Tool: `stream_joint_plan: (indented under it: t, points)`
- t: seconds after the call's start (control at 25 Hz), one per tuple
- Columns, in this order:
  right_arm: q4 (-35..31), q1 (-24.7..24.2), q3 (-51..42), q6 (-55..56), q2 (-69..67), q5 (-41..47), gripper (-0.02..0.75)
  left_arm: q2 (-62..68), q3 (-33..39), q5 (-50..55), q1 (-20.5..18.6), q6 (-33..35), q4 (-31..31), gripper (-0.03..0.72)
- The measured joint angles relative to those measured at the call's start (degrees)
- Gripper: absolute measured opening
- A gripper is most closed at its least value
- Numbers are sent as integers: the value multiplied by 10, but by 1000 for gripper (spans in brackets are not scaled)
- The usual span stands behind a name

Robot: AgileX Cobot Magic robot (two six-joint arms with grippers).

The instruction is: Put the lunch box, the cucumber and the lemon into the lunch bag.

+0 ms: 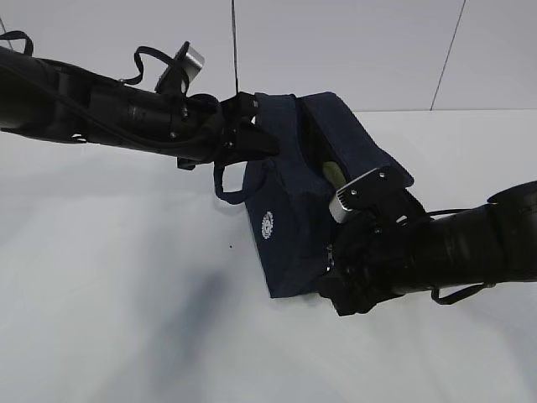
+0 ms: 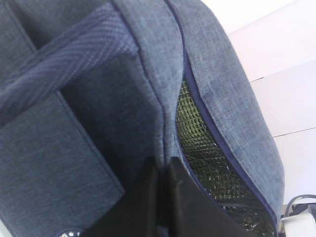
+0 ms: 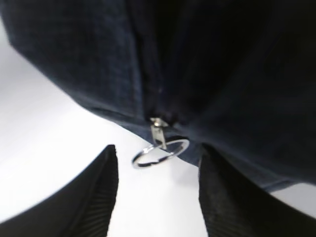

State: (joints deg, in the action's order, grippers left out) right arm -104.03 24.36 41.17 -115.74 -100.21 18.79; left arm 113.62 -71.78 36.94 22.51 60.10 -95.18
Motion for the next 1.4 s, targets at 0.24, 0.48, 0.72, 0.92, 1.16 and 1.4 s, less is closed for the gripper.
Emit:
stream_joint_plan:
  t: [0.24, 0.48, 0.72, 0.92, 1.16, 1.4]
  points:
    - [-1, 0, 0, 0, 0, -24, 391, 0, 0, -2, 0, 0, 0, -6]
    - [-1, 0, 0, -2, 0, -7, 269, 0, 0, -2, 0, 0, 0, -6]
    - [-1, 0, 0, -4, 0, -16, 228, 0, 0, -2, 0, 0, 0, -6]
    - [-1, 0, 1, -4, 0, -16, 226, 0, 0, -2, 0, 0, 0, -6]
    - [-1, 0, 1, -6, 0, -14, 225, 0, 0, -3, 0, 0, 0, -6]
    - [-1, 0, 2, -7, 0, -1, 223, 0, 0, -3, 0, 0, 0, -6]
